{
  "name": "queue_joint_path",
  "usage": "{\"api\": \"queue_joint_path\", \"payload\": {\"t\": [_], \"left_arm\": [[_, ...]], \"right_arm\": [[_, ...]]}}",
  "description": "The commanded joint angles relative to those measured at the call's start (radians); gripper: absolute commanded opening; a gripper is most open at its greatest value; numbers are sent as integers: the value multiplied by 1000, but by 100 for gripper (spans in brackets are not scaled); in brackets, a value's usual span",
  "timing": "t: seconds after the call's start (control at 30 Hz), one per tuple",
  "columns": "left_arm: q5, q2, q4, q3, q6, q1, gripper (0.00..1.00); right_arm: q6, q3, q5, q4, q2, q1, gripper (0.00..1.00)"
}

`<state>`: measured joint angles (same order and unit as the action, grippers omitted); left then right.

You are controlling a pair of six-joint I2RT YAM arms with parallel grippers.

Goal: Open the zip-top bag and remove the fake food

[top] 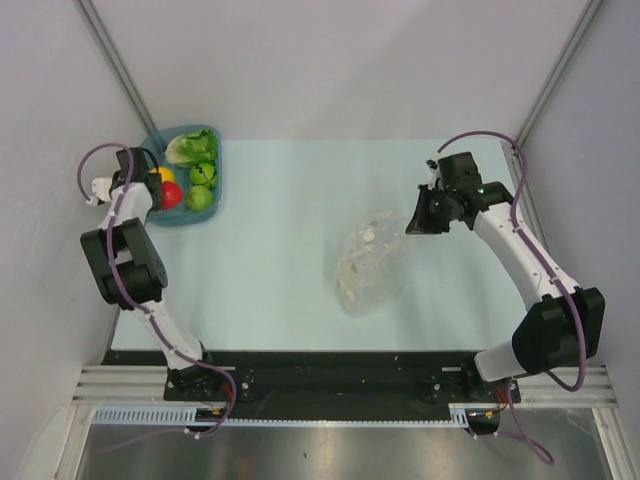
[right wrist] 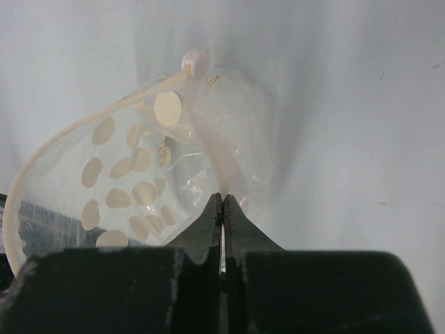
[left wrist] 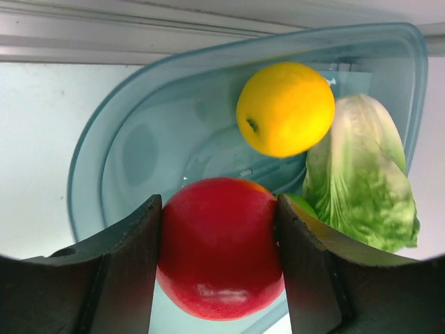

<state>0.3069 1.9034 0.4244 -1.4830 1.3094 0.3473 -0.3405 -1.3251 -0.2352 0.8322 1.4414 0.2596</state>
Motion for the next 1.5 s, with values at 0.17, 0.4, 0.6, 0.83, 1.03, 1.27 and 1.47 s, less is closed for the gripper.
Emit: {"api": "queue_joint_path", "payload": {"t": [0.17, 0.4, 0.6, 0.83, 1.03, 1.27, 1.47], "left_arm": [[-52, 100, -18, -105, -24, 42, 54], [-57, 91, -16, -140, -94, 42, 97], [-118, 42, -35, -143, -168, 38, 99], [-273, 22, -65, -221, -380, -65, 100], [-408, -53, -147, -117, -349, -205, 99], [-491, -151, -219, -31, -294, -251, 100], [-447, -237, -174, -60, -386, -307, 100]], "right_arm": [[-38, -43, 40, -36, 4, 0, 0], [-38, -65, 62, -10, -13, -6, 0], [-55, -86, 85, 21, -44, -60, 0], [-100, -167, 140, 54, 10, -209, 0], [-57, -374, 74, 122, 192, -218, 0], [-34, -658, 37, 194, 434, -64, 12], [-68, -989, -7, 313, 629, 29, 70]]}}
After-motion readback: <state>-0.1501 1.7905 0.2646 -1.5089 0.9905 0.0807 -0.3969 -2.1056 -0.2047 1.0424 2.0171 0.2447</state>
